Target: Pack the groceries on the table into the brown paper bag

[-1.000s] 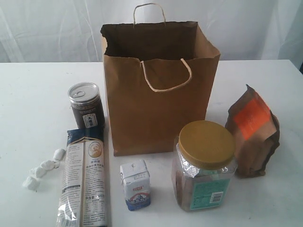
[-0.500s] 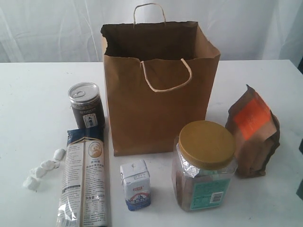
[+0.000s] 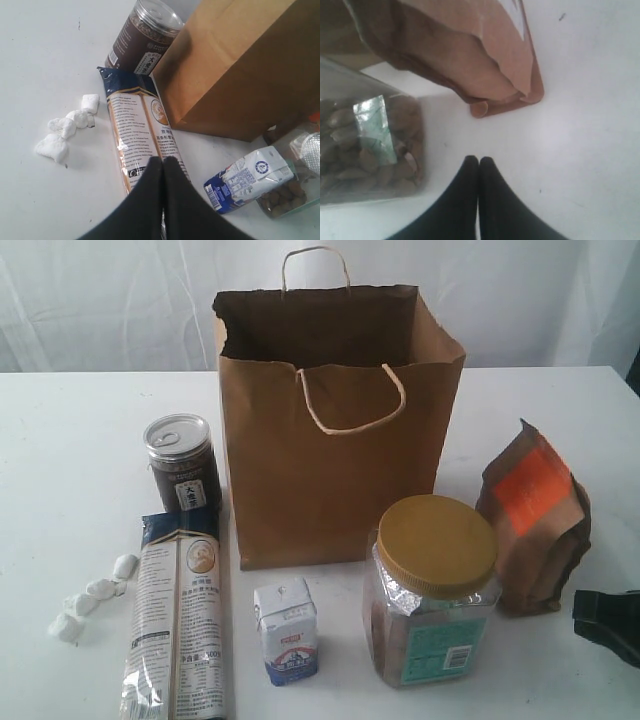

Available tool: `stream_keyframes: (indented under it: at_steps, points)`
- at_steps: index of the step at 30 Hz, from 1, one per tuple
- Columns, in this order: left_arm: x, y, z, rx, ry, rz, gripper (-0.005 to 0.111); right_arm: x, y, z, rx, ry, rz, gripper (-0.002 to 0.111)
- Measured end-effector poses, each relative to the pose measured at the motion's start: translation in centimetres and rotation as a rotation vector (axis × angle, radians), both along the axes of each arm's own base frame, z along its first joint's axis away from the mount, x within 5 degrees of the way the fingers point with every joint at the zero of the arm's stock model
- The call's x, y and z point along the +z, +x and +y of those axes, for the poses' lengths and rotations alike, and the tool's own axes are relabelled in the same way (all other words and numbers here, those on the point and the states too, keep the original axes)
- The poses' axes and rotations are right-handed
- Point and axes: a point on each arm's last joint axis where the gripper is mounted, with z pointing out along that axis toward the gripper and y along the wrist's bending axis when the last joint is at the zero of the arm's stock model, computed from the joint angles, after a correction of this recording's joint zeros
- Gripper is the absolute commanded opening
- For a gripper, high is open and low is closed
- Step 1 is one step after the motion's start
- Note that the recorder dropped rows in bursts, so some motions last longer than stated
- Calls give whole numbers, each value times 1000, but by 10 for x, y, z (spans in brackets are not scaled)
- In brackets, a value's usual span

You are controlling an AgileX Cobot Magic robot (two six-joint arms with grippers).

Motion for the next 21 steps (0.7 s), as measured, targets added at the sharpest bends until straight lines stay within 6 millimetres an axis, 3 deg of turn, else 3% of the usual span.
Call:
stream_keyframes:
  at_steps: [11, 16, 21]
  points:
    - [0, 0, 0, 0, 0, 0, 0, 29, -7, -9, -110, -149, -221, 0]
    - [0, 0, 0, 0, 0, 0, 0, 52, -19, -20, -408, -200, -349, 0]
    - [0, 0, 0, 1, 1, -2, 0, 62, -22, -17, -384, -241, -449, 0]
